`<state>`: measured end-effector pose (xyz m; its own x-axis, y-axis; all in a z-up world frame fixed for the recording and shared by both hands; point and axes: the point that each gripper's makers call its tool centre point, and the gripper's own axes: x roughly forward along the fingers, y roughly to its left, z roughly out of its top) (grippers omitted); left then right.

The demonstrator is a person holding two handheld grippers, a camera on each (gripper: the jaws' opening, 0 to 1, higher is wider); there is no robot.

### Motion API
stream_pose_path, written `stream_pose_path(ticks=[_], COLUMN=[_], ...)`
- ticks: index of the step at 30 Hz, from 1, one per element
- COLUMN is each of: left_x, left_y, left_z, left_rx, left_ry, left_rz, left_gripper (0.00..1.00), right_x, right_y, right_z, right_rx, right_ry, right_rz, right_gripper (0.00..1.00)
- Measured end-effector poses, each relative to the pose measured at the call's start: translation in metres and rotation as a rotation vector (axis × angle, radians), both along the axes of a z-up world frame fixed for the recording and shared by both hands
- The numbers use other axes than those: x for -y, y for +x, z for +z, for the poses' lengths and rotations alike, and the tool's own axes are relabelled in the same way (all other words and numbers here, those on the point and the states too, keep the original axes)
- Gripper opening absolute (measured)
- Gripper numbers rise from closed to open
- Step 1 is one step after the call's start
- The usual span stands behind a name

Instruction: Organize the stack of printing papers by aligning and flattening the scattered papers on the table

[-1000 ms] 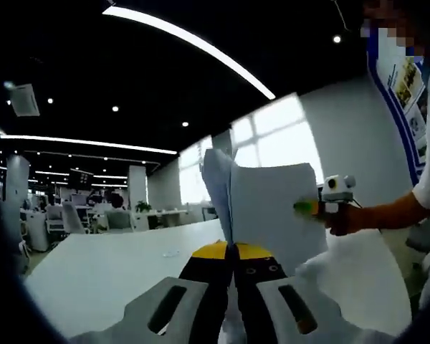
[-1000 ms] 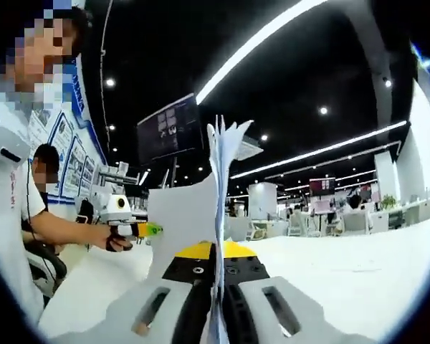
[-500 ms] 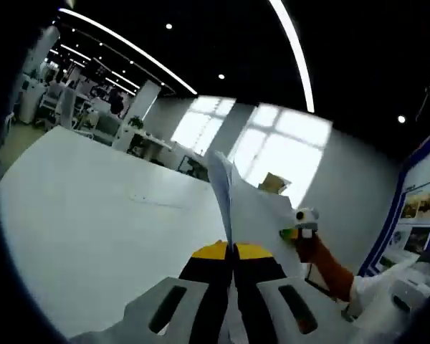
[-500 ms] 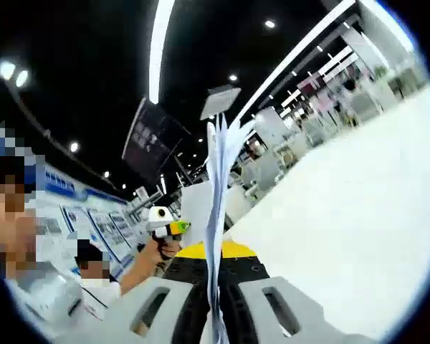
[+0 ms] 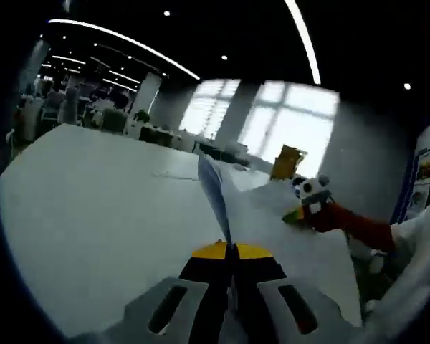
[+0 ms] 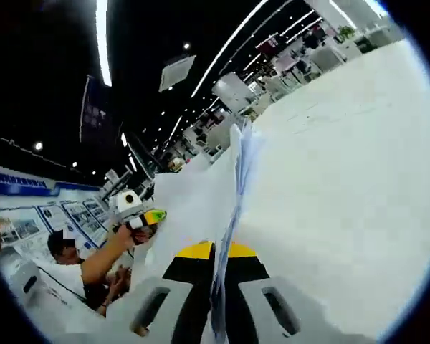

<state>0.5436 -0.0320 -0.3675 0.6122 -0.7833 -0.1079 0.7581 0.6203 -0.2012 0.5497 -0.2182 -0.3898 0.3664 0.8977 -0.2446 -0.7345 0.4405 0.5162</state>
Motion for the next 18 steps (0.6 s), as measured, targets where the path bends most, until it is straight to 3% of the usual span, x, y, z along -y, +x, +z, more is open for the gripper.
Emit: stream_pose_path(ticks=[1,5,8,10,12,13,15,17,18], left_x=[-0.001,-0.001,0.001,0.006,0.005,0.007,0.006,0.008,0.006], left_y=[-0.001,0.0,-0.002,-0.006,-0.001,-0.002,-0.001,0.0,0.001], left_z=[-0.004,-0.014,-0.016,-0.026,-0.037,-0.042,-0.049,-0.054,-0.052], left_rx=[0.052,0.084,0.168,0.234,0.249,0.23,0.234,0.24,0.223], left_ry=[0.057,0.145,0.207,0.311,0.413,0.429,0.484,0.497,0.474], left_rz=[-0.002,0.036,0.032,-0.006,-0.012,-0.02,-0.021,-0.022,-0.017], left_gripper=[0.06,0.06,0.06,0.06,0.06,0.06,0.06,0.06,0.06], right_x=[-0.001,-0.004,-0.004,-0.003,-0.002,-0.001,-0.001,0.0,0.001], right_y=[0.0,0.003,0.005,0.006,0.009,0.009,0.01,0.012,0.012], right_z=[-0.002,-0.007,-0.01,-0.02,-0.029,-0.036,-0.041,-0.039,-0.04], right_rx=[0.077,0.392,0.499,0.58,0.555,0.524,0.524,0.527,0.484], right_ry=[-0.048,-0.224,-0.257,-0.32,-0.319,-0.334,-0.353,-0.358,-0.343], right_rz=[0.011,0.06,0.075,0.089,0.093,0.096,0.108,0.106,0.091], right_gripper=[0.0,0.0,0.0,0.0,0.0,0.0,0.0,0.0,0.0])
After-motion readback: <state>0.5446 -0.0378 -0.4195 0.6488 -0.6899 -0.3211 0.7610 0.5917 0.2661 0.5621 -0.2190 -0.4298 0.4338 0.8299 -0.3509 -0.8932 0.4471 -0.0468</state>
